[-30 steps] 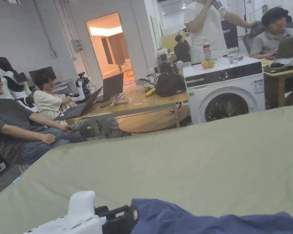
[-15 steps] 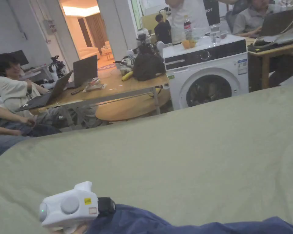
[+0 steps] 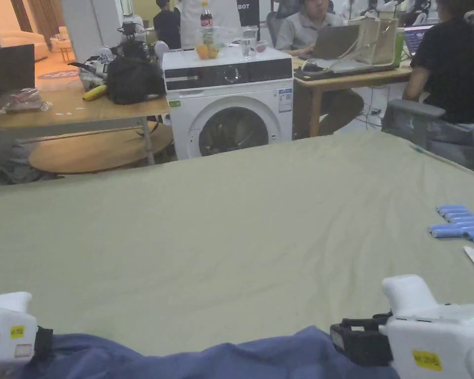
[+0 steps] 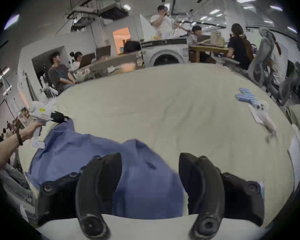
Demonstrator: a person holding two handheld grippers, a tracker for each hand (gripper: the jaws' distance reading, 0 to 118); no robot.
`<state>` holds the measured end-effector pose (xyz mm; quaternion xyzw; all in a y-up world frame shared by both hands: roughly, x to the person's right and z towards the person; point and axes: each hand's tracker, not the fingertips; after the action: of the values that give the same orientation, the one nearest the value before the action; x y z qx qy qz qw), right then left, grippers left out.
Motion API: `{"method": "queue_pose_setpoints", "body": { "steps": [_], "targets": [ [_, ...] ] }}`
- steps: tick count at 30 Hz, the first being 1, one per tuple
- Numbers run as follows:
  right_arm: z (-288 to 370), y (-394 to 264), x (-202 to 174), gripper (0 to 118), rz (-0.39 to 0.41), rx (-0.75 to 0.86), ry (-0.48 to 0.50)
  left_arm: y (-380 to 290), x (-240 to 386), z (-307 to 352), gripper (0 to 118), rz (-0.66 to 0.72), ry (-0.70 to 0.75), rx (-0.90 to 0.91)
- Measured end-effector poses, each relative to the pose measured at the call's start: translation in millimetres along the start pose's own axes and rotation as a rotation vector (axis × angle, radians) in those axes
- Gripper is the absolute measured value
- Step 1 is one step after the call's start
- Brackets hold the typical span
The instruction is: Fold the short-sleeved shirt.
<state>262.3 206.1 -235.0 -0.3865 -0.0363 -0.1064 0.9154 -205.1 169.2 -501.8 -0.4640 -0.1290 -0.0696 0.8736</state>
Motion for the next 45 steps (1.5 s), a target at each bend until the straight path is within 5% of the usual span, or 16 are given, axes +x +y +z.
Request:
{"method": "queue_pose_setpoints", "body": {
  "steps": [5,6,7,11,14,23,27,30,37,45],
  "targets": [
    [-49.1,11.1,-12.2,68,-0.012,-0.074,0.083,0.2,-2.4,-0.3,4,-0.004,-0.010,0.001],
    [-59.0,12.2,-14.5,60,0.008,-0.113,0.060,0.1,-2.9,-0.4,4,-0.003,-0.015,-0.001],
    [-69.2,11.5,-17.1,35,0.037,-0.158,0.027,-0.3,-3.4,0.3,4,0.003,-0.020,0.001],
    [-54.5,10.0,-17.7,6,0.027,-0.113,0.053,-3.5,-2.4,5.2,3,0.035,-0.017,0.018],
    [-27.9,11.7,-18.3,6,-0.032,-0.032,0.068,-5.8,-5.5,24.8,1,0.091,0.005,0.131],
    [131.3,39.9,-49.4,5,0.122,0.315,0.066,-53.4,-48.2,279.8,1,0.113,-0.045,0.650],
    [191.0,61.0,-51.9,5,0.122,0.458,0.017,-75.9,-59.9,377.8,1,0.123,-0.014,0.840],
    [227.8,81.8,-55.1,5,0.059,0.547,0.072,-82.1,-58.1,428.6,1,0.107,0.005,0.949],
    [286.0,144.1,-78.9,5,0.101,0.676,0.047,-55.0,-45.4,488.0,1,0.068,0.072,1.039],
    [283.1,218.1,-93.3,5,0.104,0.697,-0.012,17.8,-48.9,476.7,1,0.128,0.077,0.999]
  ]
}}
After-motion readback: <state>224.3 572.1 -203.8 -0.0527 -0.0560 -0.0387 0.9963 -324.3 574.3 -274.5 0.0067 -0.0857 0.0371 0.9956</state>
